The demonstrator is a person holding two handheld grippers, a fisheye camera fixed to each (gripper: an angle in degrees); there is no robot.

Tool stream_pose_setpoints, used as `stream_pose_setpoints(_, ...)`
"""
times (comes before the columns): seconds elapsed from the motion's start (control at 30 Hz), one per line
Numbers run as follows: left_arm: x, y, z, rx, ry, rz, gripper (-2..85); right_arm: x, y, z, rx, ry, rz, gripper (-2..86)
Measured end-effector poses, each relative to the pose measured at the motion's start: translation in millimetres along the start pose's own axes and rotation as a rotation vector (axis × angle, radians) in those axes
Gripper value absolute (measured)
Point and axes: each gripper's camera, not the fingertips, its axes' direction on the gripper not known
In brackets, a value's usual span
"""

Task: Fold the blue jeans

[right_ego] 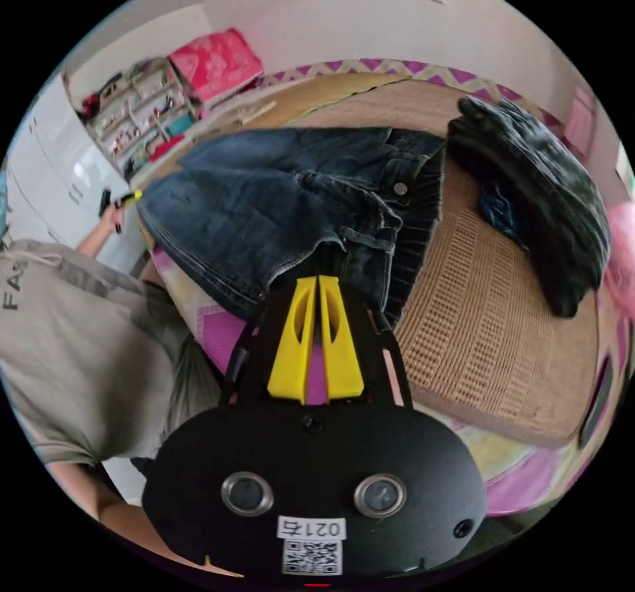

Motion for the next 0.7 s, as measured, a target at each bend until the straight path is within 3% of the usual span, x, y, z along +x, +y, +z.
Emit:
stream_pose_setpoints(0.17, -18.7, 36.0, -31.9, 0.131, 0.053, -0.252, 10.1, 27.8, 58.8, -48.2, 0.248, -0.106, 0.372, 10.4)
stream_pose_setpoints(0.37, -11.6, 36.5, -39.2, 0.188, -0.056, -0.298, 11.0, 39.8, 122.9, -53.3, 0.385, -0.168, 0.729, 11.0)
stream_pose_setpoints(0.7, -15.8, 12.5, -35.7, 0.170, -0.044, -0.334, 10.0, 49.9, 146.6, -25.9, 0.433, -0.275, 0.892, 10.6)
